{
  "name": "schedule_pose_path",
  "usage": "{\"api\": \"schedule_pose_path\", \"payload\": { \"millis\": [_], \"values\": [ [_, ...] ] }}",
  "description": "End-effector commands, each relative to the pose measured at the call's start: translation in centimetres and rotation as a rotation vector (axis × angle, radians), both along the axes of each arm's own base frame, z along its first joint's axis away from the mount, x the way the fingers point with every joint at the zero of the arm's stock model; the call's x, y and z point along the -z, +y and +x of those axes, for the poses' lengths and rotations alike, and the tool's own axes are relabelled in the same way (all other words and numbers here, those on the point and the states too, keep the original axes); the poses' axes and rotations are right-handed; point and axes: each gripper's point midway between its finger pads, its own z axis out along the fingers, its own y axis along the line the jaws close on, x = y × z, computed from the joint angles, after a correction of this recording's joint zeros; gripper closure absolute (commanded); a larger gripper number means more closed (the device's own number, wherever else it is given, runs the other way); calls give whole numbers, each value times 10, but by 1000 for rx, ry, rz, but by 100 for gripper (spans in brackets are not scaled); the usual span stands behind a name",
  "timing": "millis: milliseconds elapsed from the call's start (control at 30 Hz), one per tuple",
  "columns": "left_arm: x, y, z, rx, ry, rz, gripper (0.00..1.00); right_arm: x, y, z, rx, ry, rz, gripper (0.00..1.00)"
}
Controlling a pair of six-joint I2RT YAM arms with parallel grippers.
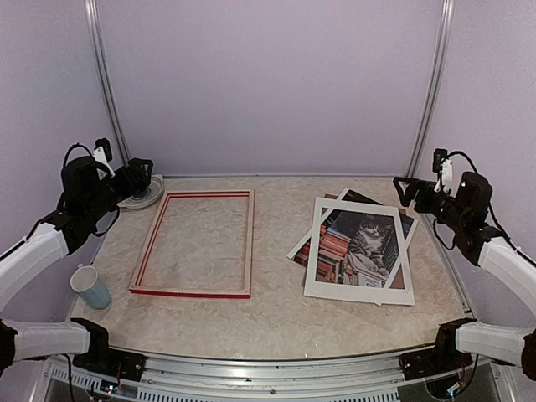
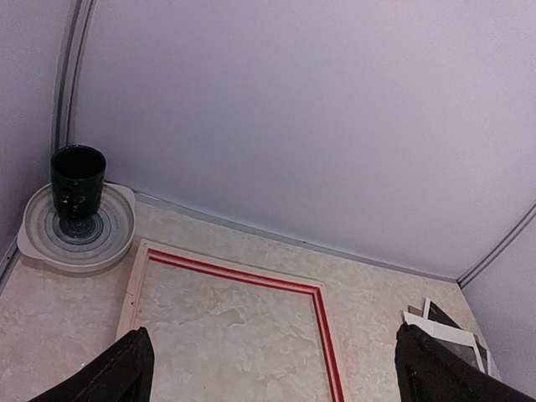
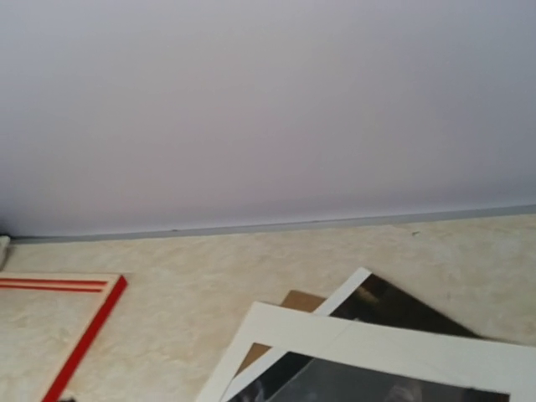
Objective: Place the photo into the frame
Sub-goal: Move the frame body to the center of the board.
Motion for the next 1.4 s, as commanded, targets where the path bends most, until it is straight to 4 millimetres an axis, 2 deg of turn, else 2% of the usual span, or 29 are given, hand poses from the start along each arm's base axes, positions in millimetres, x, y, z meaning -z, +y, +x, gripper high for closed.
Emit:
{"api": "schedule_pose_path", "payload": {
  "millis": [0,67,233,533,700,1033,1333,1367],
  "values": [
    [-6,-12,1,38,1,-26,1,-3,-1,-18,17,-49,86,1],
    [-4,-14,1,42,8,-30,1,0,-9,-19,66,-48,102,1],
    [4,-27,1,60,30,-28,1,16,-5,-12,46,40,93,1],
    [30,-85,1,147,98,-18,1,68,-1,4,46,285,97,1],
    [55,-118,9,194,163,16,1,97,3,9,35,388,92,1],
    [107,-173,31,276,298,41,1,143,-1,11,53,538,48,1],
    [151,-221,56,361,403,55,1,172,-9,9,115,630,52,1],
    [162,-226,59,364,423,62,1,175,-8,8,114,639,51,1]
  ]
}}
